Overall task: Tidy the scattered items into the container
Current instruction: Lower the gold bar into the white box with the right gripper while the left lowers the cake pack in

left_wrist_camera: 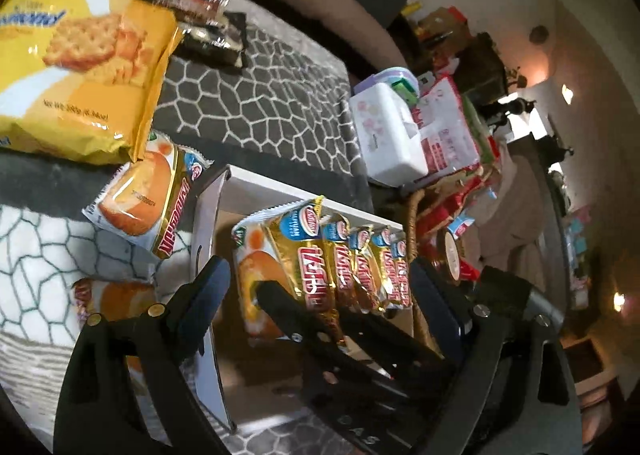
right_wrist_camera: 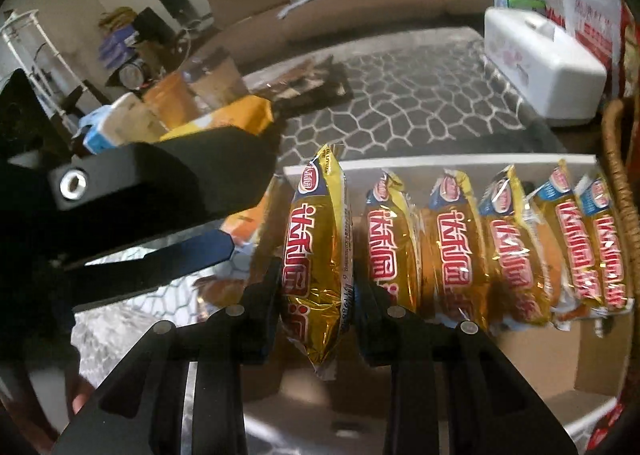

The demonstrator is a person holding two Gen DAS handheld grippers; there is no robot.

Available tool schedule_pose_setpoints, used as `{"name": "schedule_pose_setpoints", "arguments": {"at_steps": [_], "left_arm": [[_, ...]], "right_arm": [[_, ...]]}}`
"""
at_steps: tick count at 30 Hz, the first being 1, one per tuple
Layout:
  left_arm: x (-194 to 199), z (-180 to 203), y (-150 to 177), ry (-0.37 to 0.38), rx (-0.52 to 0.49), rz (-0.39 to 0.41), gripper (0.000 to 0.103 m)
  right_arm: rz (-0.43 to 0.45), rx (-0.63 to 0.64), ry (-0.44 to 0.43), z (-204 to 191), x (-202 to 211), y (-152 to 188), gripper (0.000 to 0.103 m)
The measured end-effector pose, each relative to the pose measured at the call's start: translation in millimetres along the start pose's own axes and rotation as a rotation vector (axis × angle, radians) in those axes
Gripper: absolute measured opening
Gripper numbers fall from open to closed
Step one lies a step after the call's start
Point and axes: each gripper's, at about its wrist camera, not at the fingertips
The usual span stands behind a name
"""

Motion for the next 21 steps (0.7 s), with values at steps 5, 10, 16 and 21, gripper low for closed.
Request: {"name": "schedule_pose_setpoints", "arguments": {"at_steps": [5,10,16,21], "left_arm": [[6.1,-15.8,-6.8,0.024,0.041,0.035,0.090],[24.0,-29.6,-13.1,-0.001,0.059,0.070,0.090],[42.6,-43.5,-11.4,-0.013,0.065,0.088,0.091],[49.5,-52.5,-4.3,-0.046,0.061,0.082,0.091]], "right_arm": [[0.011,0.087,0.110,-12.3,-18.8,-0.1,0.031],[0.015,0.138,0.224,-25.6,-26.0,4.4,0.031],[0.030,0.095,0.183,-22.2,-24.2,5.8,0.032],[0.055,0.036,0.148,-10.9,-4.7,2.1,0.038]]}}
Point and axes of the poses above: each gripper's, at about its wrist camera, not at the fingertips, and x roughly against the way its jaws point, z to its right, y to its underside, and after that the axes turned 5 degrees about -x, right-handed
